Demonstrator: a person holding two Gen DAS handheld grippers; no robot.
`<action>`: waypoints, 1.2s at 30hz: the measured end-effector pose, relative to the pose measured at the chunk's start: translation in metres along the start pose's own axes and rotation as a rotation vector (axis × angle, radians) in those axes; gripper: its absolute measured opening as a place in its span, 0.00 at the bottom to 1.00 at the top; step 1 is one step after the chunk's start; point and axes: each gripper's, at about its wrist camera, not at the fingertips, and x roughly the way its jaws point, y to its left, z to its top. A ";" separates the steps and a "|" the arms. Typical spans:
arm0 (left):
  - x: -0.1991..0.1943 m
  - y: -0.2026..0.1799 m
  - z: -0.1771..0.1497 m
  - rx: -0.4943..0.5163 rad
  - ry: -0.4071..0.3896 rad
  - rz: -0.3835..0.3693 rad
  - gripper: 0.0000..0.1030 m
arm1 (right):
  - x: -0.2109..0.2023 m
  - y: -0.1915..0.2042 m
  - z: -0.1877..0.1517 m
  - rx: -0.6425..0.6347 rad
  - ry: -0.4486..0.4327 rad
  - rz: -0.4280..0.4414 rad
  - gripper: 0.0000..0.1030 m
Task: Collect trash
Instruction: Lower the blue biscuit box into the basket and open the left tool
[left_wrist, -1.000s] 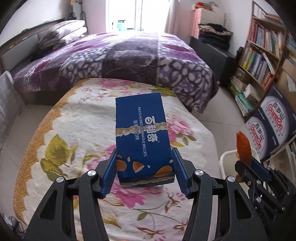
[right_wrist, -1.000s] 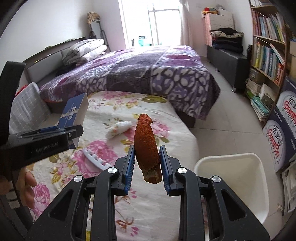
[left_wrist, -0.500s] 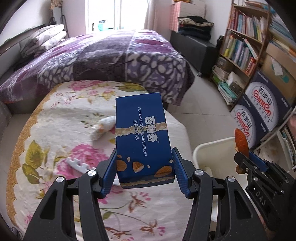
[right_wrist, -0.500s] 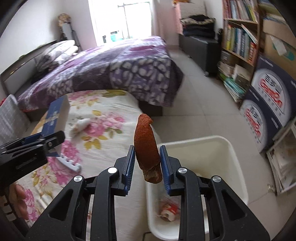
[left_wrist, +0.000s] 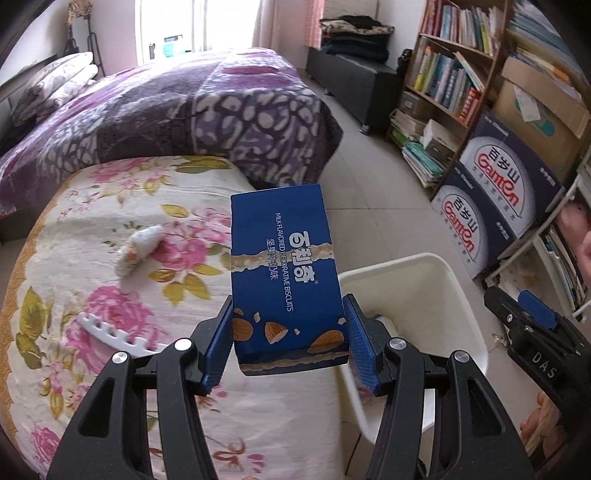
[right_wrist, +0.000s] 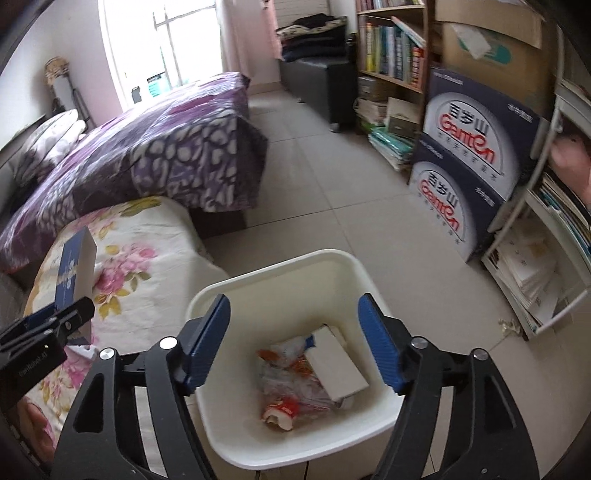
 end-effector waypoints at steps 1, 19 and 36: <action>0.002 -0.005 0.000 0.005 0.006 -0.009 0.54 | 0.000 -0.006 0.000 0.009 -0.003 -0.008 0.74; 0.027 -0.065 -0.010 0.049 0.106 -0.172 0.65 | -0.004 -0.070 0.003 0.161 0.004 -0.059 0.92; 0.032 0.000 -0.018 -0.013 0.140 0.144 0.83 | 0.009 -0.016 -0.002 0.067 0.060 0.013 0.93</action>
